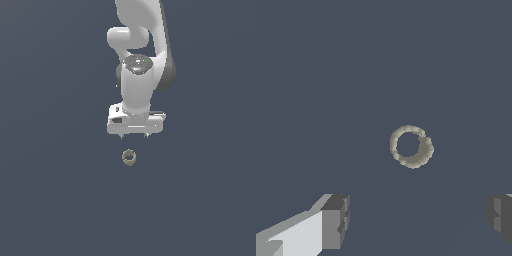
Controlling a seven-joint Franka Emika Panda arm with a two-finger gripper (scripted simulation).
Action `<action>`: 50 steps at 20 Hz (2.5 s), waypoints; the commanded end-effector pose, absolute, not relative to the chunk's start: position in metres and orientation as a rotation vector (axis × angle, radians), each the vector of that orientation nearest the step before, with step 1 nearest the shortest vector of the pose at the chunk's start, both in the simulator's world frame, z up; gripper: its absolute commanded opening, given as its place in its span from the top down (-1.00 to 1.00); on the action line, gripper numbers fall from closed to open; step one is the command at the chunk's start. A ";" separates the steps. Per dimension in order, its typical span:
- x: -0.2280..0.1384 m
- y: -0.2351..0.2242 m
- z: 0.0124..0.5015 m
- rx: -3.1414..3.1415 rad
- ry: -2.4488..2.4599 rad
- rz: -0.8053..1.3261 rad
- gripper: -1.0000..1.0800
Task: Pick up the object and move it to a goal position.
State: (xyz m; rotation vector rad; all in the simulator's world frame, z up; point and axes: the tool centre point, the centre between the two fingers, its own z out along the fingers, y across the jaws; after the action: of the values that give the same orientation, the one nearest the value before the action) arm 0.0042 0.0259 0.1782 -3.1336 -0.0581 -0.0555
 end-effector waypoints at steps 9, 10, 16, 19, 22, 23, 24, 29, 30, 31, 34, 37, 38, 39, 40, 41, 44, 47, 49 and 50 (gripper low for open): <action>-0.007 0.023 0.172 -3.118 -0.005 0.003 -0.92; -0.008 0.023 0.172 -3.117 0.000 0.008 -0.92; -0.007 0.023 0.171 -3.117 -0.012 0.007 -0.92; -0.006 0.022 0.169 -3.118 -0.044 0.008 -0.92; -0.004 0.021 0.165 -3.120 -0.095 0.007 -0.92; -0.003 0.021 0.164 -3.120 -0.116 0.007 -0.92; -0.003 0.020 0.162 -3.120 -0.140 0.007 -0.92; 0.003 0.018 0.152 -3.115 -0.289 0.006 -0.92; 0.004 0.017 0.149 -3.113 -0.325 0.006 -0.92; 0.005 0.017 0.147 -3.110 -0.364 0.006 -0.92; 0.009 0.015 0.137 -3.096 -0.491 0.006 -0.92; 0.013 0.013 0.128 -3.075 -0.622 0.005 -0.92; 0.014 0.012 0.125 -3.067 -0.665 0.005 -0.92; 0.016 0.012 0.122 -3.058 -0.708 0.005 -0.92; 0.017 0.011 0.119 -3.048 -0.750 0.005 -0.92; 0.018 0.010 0.116 -3.039 -0.791 0.004 -0.92; 0.021 0.009 0.108 -3.010 -0.897 0.004 -0.92; 0.024 0.008 0.101 -2.983 -0.984 0.003 -0.92; 0.025 0.007 0.097 -2.968 -1.030 0.002 -0.92; 0.025 0.007 0.096 -2.961 -1.050 0.002 -0.92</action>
State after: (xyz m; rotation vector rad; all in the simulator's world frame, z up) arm 0.0243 0.0070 0.0983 -2.9734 -1.0134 0.0028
